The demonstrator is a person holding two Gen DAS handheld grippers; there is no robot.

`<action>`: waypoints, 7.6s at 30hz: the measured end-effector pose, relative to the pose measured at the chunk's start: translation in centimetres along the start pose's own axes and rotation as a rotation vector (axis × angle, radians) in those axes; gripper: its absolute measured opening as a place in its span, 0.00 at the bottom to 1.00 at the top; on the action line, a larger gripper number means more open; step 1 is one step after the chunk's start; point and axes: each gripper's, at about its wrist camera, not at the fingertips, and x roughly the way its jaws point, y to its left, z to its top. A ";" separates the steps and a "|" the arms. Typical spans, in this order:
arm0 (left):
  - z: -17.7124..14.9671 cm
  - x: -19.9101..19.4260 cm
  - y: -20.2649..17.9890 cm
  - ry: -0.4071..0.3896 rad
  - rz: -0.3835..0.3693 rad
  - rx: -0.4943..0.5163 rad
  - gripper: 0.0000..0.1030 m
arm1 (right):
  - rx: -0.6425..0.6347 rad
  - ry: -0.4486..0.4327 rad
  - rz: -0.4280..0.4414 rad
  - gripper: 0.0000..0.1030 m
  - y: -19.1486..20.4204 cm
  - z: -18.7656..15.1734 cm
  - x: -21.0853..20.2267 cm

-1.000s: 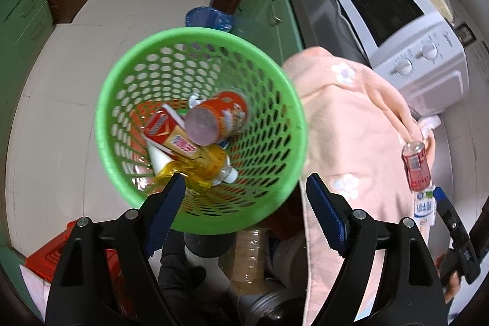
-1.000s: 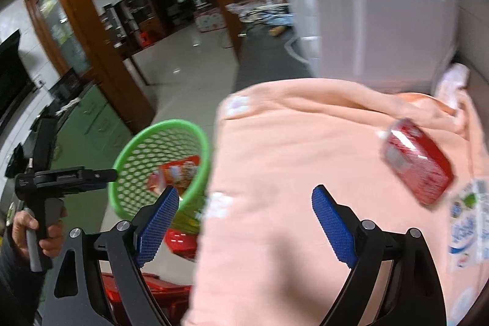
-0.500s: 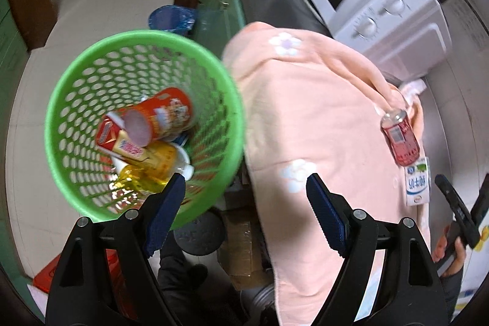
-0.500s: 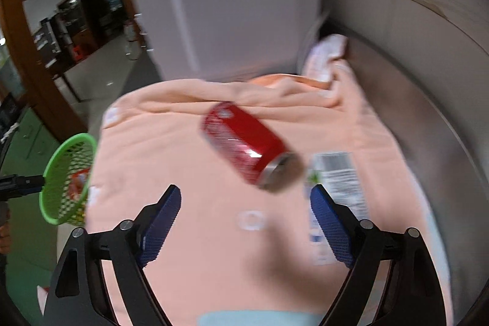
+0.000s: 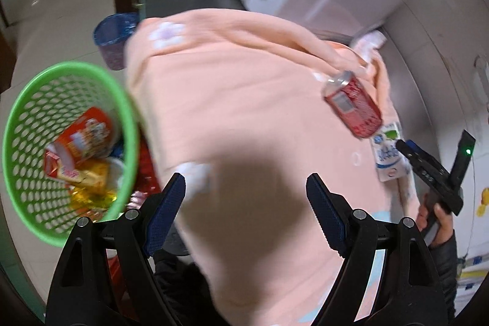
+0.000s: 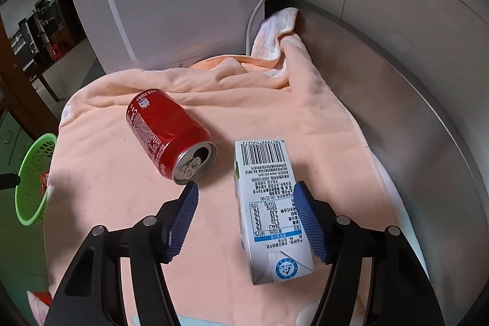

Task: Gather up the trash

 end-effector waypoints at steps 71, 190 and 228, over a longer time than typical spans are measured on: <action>11.9 18.7 -16.3 0.182 0.012 -0.317 0.79 | 0.095 0.013 0.072 0.40 -3.0 -8.1 -3.6; -5.2 -7.8 26.0 -0.178 0.279 -0.429 0.80 | -0.306 0.064 0.595 0.40 42.3 0.5 1.1; -5.8 -7.9 14.6 -0.189 0.320 -0.151 0.90 | -0.226 -0.049 0.419 0.76 30.9 -2.5 -4.9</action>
